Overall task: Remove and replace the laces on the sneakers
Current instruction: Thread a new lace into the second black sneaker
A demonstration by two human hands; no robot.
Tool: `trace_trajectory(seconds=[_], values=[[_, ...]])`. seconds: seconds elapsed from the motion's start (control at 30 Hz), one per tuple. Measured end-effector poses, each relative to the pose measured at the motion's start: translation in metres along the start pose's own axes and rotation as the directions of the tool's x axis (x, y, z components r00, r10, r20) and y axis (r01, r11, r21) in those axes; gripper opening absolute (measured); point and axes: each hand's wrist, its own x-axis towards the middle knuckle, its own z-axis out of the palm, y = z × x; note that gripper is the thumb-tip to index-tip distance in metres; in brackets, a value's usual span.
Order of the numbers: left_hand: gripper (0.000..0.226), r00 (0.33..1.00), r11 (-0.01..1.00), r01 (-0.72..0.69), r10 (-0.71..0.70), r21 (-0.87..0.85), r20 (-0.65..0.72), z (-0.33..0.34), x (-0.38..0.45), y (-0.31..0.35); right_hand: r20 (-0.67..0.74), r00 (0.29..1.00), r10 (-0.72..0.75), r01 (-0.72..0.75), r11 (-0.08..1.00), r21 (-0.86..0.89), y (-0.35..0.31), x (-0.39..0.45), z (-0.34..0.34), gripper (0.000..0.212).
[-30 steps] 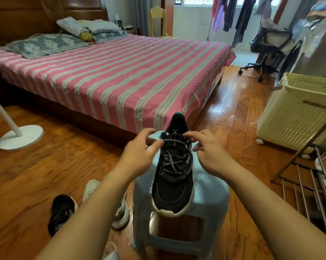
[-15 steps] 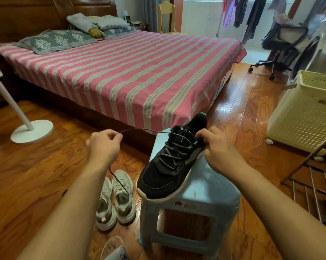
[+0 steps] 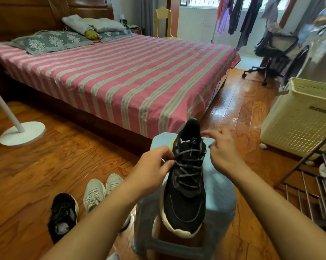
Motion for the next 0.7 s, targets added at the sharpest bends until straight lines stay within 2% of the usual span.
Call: trace_trajectory(seconds=[0.03, 0.1, 0.17, 0.23, 0.33, 0.4, 0.43, 0.47, 0.5, 0.53, 0.57, 0.6, 0.63, 0.67, 0.7], values=[[0.006, 0.999, 0.995, -0.02, 0.024, 0.094, -0.042, 0.002, 0.0, -0.001, -0.043, 0.997, -0.061, 0.063, 0.997, 0.036, -0.005, -0.001, -0.002, 0.045], [0.001, 0.996, 0.957, 0.015, 0.012, 0.291, -0.092, -0.003, 0.0, -0.004, -0.012, 0.982, -0.191, 0.191, 0.98, 0.06, -0.016, -0.006, -0.001, 0.038], [0.003, 0.988, 0.917, 0.122, -0.077, 0.381, -0.131, -0.015, 0.001, -0.007, 0.07, 0.954, -0.291, 0.295, 0.954, -0.053, -0.019, -0.014, 0.009, 0.035], [0.008, 0.964, 0.913, 0.264, -0.235, 0.312, -0.126, -0.028, 0.0, -0.012, 0.107, 0.931, -0.348, 0.362, 0.917, -0.169, -0.017, -0.018, 0.017, 0.032], [0.011, 0.873, 0.852, 0.486, -0.48, 0.196, -0.079, -0.046, -0.008, -0.029, 0.117, 0.946, -0.304, 0.321, 0.93, -0.181, -0.018, -0.018, 0.011, 0.028], [0.012, 0.824, 0.833, 0.55, -0.531, 0.056, -0.2, -0.063, -0.012, -0.045, 0.127, 0.946, -0.297, 0.316, 0.934, -0.168, -0.018, -0.019, 0.008, 0.028], [0.014, 0.774, 0.822, 0.552, -0.567, -0.137, -0.283, -0.07, -0.012, -0.053, 0.133, 0.946, -0.296, 0.316, 0.935, -0.163, -0.018, -0.02, 0.008, 0.029], [0.016, 0.693, 0.756, 0.512, -0.644, -0.409, -0.323, -0.078, -0.011, -0.059, 0.134, 0.947, -0.292, 0.312, 0.936, -0.162, -0.02, -0.022, 0.009, 0.029], [0.019, 0.603, 0.599, 0.405, -0.743, -0.69, -0.29, -0.084, -0.009, -0.062, 0.13, 0.949, -0.288, 0.308, 0.937, -0.166, -0.02, -0.022, 0.011, 0.029], [0.021, 0.55, 0.391, 0.243, -0.81, -0.888, -0.206, -0.091, -0.007, -0.067, 0.12, 0.951, -0.285, 0.303, 0.937, -0.174, -0.02, -0.022, 0.013, 0.028], [0.024, 0.531, 0.178, 0.075, -0.84, -0.981, -0.112, -0.096, -0.007, -0.07, 0.112, 0.955, -0.274, 0.291, 0.94, -0.18, -0.02, -0.02, 0.015, 0.027], [0.026, 0.527, 0.011, -0.052, -0.849, -0.999, -0.037, -0.102, -0.007, -0.076, 0.105, 0.958, -0.266, 0.282, 0.942, -0.183, -0.019, -0.02, 0.015, 0.027], [0.027, 0.515, -0.096, -0.14, -0.857, -0.986, 0.01, -0.107, -0.008, -0.082, 0.106, 0.961, -0.255, 0.271, 0.945, -0.181, -0.019, -0.019, 0.014, 0.026], [0.028, 0.487, -0.14, -0.197, -0.873, -0.97, 0.027, -0.113, -0.011, -0.09, 0.113, 0.963, -0.245, 0.262, 0.949, -0.175, -0.018, -0.019, 0.014, 0.026], [0.03, 0.443, -0.143, -0.224, -0.896, -0.964, 0.03, -0.116, -0.014, -0.099, 0.118, 0.964, -0.238, 0.256, 0.953, -0.165, -0.018, -0.02, 0.013, 0.026]])
